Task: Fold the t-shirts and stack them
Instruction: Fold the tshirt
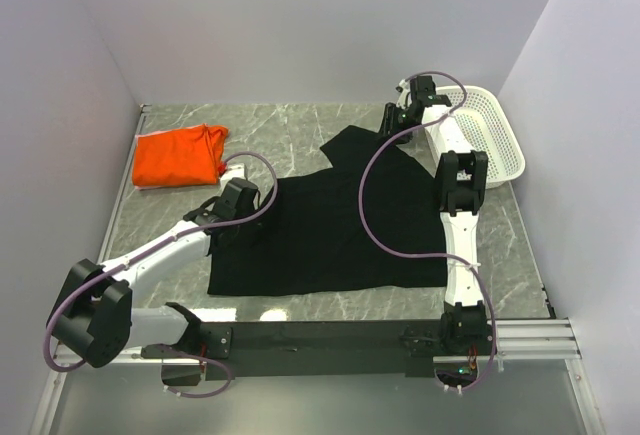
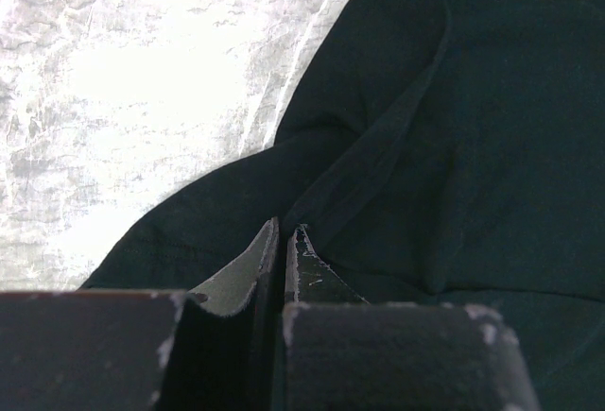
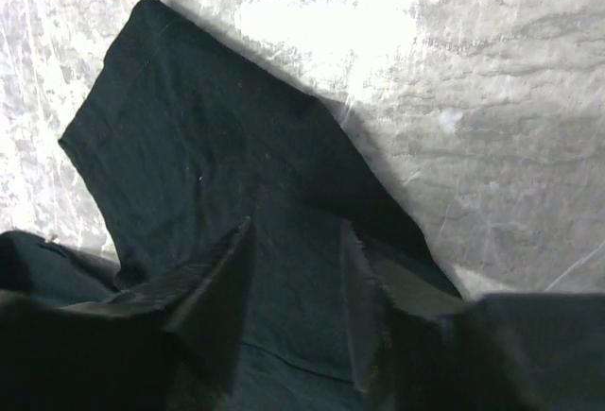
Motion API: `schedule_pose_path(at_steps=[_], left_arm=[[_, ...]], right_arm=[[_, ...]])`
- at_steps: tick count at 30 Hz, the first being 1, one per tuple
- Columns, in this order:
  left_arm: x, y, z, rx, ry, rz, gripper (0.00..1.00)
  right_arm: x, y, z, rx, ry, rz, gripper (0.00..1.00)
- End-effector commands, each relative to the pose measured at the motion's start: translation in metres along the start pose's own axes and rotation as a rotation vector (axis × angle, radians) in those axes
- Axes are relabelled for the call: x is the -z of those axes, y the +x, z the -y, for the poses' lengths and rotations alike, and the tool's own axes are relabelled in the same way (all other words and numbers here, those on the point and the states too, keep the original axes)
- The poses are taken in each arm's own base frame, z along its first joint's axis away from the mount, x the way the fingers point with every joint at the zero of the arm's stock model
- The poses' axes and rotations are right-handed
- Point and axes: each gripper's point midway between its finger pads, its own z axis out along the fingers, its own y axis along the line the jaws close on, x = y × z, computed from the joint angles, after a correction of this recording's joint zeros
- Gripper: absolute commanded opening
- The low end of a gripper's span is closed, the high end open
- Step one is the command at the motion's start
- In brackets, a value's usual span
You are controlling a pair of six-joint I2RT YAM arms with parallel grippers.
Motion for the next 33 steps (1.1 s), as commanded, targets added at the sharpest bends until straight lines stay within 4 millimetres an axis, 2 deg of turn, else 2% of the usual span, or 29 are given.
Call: schedule_pose_path(at_steps=[1,4,7,8,9,10,12,15,19,23,24,27,29,31,32,33], left_arm=[[0.003,-0.007,0.004,0.001,0.031,0.027,0.0],[0.004,-0.007,0.003,0.003,0.031,0.03,0.01],[0.005,-0.006,0.003,0.003,0.031,0.03,0.01],[0.005,-0.006,0.003,0.004,0.033,0.031,0.0],[0.005,-0.006,0.002,0.004,0.033,0.03,0.01],[0.005,-0.006,0.003,0.004,0.033,0.031,0.01],[0.005,-0.006,0.003,0.004,0.035,0.03,0.01],[0.005,-0.008,0.004,0.002,0.035,0.034,0.01],[0.004,-0.006,0.004,0.0,0.035,0.028,0.01],[0.003,-0.005,0.004,-0.003,0.035,0.023,0.01],[0.003,-0.005,0.004,-0.003,0.034,0.022,0.01],[0.003,-0.005,0.005,-0.004,0.037,0.023,0.01],[0.005,-0.007,0.006,0.0,0.043,0.028,0.0],[0.005,-0.007,0.005,0.002,0.045,0.032,0.01],[0.005,-0.007,0.005,0.002,0.045,0.032,0.01],[0.006,-0.008,0.005,0.002,0.045,0.034,0.01]], right_arm=[[0.003,-0.004,-0.007,0.023,-0.028,0.005,0.47],[0.005,-0.006,-0.008,0.028,-0.021,0.014,0.42],[0.008,-0.01,-0.001,0.025,0.03,0.045,0.43],[0.017,-0.023,-0.003,0.039,0.043,0.099,0.47],[0.018,-0.022,0.001,0.037,0.063,0.104,0.54],[0.027,-0.031,0.006,0.046,0.115,0.142,0.57],[0.032,-0.036,0.014,0.059,0.157,0.165,0.62],[0.034,-0.038,0.026,0.067,0.2,0.157,0.64],[0.026,-0.03,0.038,0.071,0.218,0.132,0.65],[0.02,-0.025,0.038,0.08,0.208,0.109,0.65],[0.02,-0.025,0.032,0.092,0.177,0.104,0.65],[0.01,-0.009,0.025,0.129,0.132,0.029,0.64],[0.001,0.012,0.021,0.144,0.141,-0.047,0.64],[0.006,0.008,0.022,0.179,0.186,-0.031,0.68],[0.003,0.016,0.023,0.177,0.199,-0.048,0.74],[0.005,0.016,0.024,0.179,0.211,-0.042,0.75]])
